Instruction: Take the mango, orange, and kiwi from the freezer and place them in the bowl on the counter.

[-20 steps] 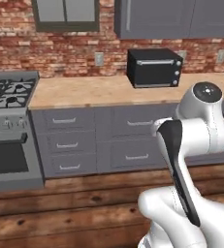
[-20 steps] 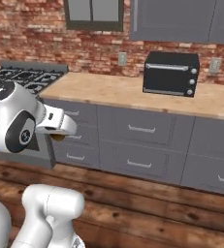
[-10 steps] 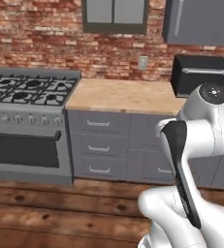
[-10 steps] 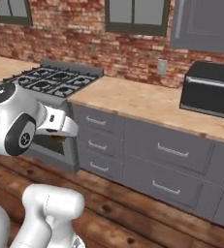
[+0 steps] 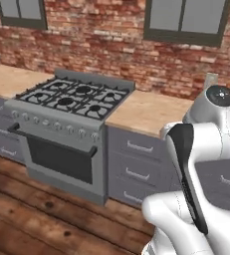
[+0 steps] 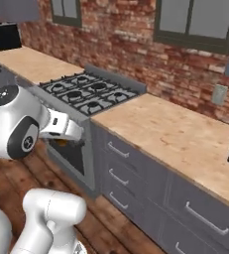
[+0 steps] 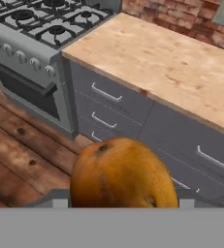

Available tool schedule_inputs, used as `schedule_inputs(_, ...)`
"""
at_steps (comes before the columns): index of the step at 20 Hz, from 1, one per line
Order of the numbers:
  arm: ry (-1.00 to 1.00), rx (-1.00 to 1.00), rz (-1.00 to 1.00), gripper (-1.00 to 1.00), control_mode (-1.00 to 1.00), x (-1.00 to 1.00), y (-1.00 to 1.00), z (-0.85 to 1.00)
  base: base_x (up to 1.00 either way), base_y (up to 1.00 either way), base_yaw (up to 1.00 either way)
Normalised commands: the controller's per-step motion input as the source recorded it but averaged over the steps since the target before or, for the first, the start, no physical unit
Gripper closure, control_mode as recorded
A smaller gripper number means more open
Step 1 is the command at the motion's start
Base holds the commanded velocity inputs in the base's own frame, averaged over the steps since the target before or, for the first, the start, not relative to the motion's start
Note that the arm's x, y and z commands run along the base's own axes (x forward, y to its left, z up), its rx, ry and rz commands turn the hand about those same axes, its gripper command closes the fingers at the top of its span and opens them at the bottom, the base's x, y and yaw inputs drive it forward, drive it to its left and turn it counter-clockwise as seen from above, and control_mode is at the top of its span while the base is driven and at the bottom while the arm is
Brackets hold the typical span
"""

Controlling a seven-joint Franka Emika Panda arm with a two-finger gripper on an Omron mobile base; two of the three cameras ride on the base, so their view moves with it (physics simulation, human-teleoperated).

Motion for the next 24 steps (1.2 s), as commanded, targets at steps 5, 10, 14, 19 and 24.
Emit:
schedule_inputs(5,0.0,0.0,0.0,1.0,1.0,0.0,0.0,0.0,0.47,0.0,0.85)
schedule_inputs(10,0.0,0.0,0.0,1.0,1.0,0.0,0.0,0.0,0.35,0.0,0.89)
schedule_inputs(14,0.0,0.0,0.0,1.0,1.0,0.0,0.0,0.0,0.47,0.0,0.86)
schedule_inputs(19,0.0,0.0,0.0,1.0,1.0,0.0,0.0,0.0,0.62,0.0,0.83)
schedule_inputs(24,0.0,0.0,0.0,1.0,1.0,0.0,0.0,0.0,0.98,-0.24,0.68)
